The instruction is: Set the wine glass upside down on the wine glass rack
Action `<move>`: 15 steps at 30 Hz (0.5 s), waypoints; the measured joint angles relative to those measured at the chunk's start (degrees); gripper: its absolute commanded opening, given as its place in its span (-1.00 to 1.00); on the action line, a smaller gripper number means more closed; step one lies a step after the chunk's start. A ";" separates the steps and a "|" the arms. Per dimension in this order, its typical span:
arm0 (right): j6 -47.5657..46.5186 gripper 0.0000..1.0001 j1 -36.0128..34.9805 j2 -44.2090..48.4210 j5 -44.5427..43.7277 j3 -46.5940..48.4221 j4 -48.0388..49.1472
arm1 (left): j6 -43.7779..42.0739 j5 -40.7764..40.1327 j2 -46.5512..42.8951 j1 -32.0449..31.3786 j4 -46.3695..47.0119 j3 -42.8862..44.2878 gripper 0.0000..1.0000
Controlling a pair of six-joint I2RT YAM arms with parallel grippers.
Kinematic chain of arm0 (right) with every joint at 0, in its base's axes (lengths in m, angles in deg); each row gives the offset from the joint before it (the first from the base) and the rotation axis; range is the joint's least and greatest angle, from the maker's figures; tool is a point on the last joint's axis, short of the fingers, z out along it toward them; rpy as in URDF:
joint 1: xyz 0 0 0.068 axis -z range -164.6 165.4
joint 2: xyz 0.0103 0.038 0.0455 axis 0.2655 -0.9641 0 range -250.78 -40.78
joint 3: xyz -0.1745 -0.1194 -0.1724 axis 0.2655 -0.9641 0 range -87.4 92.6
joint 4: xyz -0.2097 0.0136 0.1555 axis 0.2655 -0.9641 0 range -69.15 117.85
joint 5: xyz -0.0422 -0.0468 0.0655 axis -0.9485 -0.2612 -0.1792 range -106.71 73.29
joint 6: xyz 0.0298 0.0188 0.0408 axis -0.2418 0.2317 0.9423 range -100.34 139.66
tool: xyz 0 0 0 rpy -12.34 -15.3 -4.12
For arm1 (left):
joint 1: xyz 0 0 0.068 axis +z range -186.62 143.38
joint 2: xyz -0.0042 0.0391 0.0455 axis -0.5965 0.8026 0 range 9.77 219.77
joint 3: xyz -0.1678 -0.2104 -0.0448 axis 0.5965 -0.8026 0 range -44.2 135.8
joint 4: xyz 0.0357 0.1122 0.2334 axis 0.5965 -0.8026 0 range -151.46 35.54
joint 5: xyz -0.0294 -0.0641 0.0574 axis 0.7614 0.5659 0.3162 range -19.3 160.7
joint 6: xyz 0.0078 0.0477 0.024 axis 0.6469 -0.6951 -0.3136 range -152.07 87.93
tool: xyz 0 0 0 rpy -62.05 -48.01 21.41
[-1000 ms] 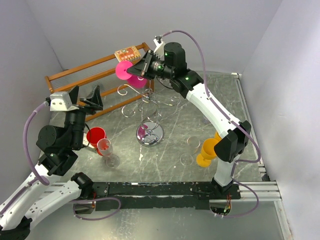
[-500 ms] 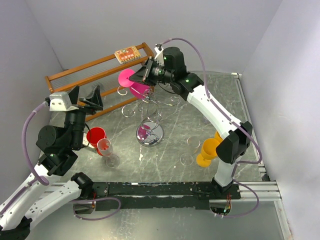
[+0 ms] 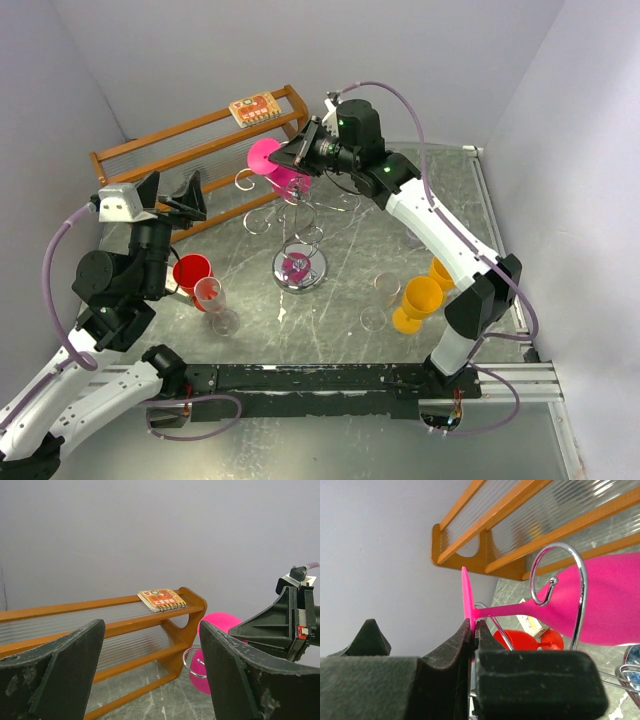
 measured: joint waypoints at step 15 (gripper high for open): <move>-1.79 -1.00 0.00 2.45 -7.30 -1.18 -1.62 | 0.22 0.00 0.11 0.00 -0.15 0.76 0.74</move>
